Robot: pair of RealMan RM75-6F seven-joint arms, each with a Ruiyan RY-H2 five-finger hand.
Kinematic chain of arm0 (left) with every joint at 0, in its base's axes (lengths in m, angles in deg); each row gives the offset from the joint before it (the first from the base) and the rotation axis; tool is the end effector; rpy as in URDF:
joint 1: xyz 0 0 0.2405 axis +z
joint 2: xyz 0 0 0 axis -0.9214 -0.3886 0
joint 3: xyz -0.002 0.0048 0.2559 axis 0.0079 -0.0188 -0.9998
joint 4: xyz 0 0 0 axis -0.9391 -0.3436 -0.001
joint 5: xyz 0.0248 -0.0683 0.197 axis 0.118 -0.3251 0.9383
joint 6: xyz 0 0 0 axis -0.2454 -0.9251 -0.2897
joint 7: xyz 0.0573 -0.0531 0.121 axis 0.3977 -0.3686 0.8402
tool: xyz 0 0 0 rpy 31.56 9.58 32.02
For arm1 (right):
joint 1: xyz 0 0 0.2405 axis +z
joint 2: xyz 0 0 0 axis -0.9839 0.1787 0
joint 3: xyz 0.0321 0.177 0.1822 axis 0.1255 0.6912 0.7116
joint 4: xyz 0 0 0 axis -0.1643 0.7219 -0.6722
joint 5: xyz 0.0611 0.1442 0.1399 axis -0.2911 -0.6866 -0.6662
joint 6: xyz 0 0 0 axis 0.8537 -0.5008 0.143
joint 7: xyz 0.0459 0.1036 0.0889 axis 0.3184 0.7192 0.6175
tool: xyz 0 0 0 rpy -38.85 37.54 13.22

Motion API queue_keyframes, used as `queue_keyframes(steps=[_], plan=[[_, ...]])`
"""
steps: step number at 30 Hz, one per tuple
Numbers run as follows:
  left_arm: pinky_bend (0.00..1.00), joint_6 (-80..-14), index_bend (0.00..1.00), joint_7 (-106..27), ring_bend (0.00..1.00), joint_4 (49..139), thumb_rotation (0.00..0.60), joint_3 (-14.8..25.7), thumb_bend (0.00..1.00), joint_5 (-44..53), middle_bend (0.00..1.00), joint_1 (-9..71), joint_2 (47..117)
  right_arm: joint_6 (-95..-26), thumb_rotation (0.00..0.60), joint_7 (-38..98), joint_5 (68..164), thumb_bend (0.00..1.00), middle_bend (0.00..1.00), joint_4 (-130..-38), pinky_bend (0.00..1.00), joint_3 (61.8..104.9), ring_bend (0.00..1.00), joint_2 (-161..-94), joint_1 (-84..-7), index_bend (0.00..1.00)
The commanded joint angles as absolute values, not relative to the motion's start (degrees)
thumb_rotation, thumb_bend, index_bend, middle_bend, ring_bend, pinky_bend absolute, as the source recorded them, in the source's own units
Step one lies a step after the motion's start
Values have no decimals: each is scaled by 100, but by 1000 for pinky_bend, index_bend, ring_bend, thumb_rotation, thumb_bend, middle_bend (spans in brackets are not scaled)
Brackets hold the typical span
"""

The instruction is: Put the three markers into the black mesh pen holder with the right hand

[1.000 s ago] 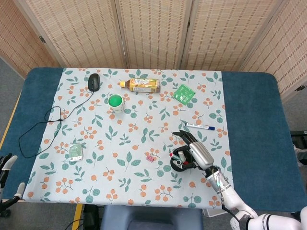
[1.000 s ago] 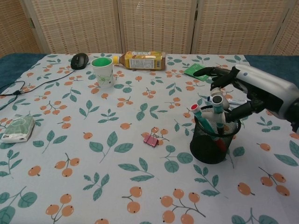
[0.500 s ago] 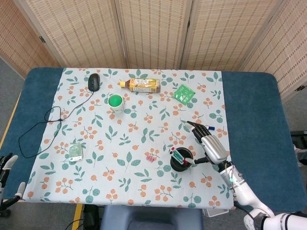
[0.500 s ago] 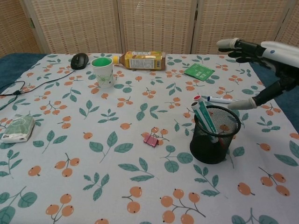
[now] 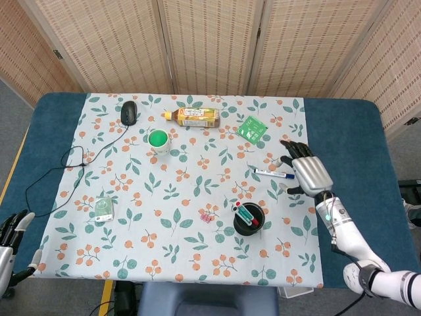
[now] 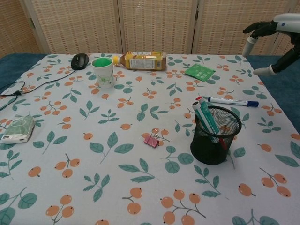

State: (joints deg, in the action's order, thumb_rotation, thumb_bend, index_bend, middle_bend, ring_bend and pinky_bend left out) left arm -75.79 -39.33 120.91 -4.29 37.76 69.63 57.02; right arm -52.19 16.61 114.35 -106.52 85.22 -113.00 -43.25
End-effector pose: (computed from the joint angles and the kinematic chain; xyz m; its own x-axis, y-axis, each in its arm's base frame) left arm -0.2916 0.1255 0.1808 0.3847 -0.0104 0.9230 0.9224 -0.0334 -0.3849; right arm -0.1907 -0.3448 0.0954 0.3747 -0.2226 0.9000 -0.9196 -0.2125 0.3304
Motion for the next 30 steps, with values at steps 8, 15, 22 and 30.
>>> queue_keyframes(steps=[8,15,22,30], plan=[[223,-7698,0,-4132,51,12060,600,-419,448,3786,74,7001,5627,-4874,600,73,9875,268,47,-9777,0,8542,0,-12234,-3398,424],[223,-7704,0,-4180,51,12052,600,-438,448,3825,74,6998,5612,-4840,600,-251,9534,268,59,-9106,0,8472,0,-12824,-3132,457],[223,-7719,0,-4287,51,12024,600,-431,448,3816,74,6995,5577,-4694,600,-383,9261,270,61,-8464,0,8443,0,-13259,-2971,463],[223,-7665,0,-4367,51,11996,600,-408,448,3748,74,6962,5557,-4364,600,-319,9021,273,61,-7808,0,8473,0,-13583,-2853,463]])
